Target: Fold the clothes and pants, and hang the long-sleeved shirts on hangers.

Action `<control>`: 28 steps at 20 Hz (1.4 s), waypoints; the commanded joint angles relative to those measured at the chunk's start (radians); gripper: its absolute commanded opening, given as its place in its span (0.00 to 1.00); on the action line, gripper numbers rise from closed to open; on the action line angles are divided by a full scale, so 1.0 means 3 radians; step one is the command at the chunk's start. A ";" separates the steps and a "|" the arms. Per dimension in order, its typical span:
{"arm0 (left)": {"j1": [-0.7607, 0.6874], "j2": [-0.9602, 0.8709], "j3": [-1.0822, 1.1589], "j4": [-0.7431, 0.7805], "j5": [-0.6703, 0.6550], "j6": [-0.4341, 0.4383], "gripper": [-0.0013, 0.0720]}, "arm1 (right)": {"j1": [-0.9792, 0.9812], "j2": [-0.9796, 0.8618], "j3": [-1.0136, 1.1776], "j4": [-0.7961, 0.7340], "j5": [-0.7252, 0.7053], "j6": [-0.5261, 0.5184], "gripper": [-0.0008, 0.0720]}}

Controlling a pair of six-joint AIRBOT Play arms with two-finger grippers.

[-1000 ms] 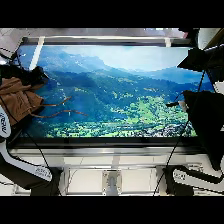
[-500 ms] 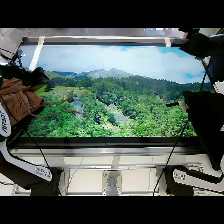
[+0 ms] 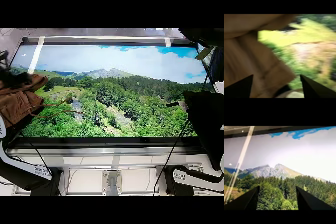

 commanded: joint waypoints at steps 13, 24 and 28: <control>0.1776 -0.0248 -0.0006 -0.0488 -0.0546 -0.0093 0.97 | 0.0914 -0.0418 -0.0033 -0.0041 0.0280 -0.0010 0.73; 0.1457 -0.0621 -0.0004 -0.1428 -0.0619 0.0122 0.03 | 0.0927 -0.0429 0.0100 0.0055 0.0481 0.0025 0.72; 0.1282 -0.0107 -0.0003 -0.3440 -0.0795 0.0645 0.03 | 0.0884 -0.0356 0.0647 -0.0080 0.1258 0.0024 0.62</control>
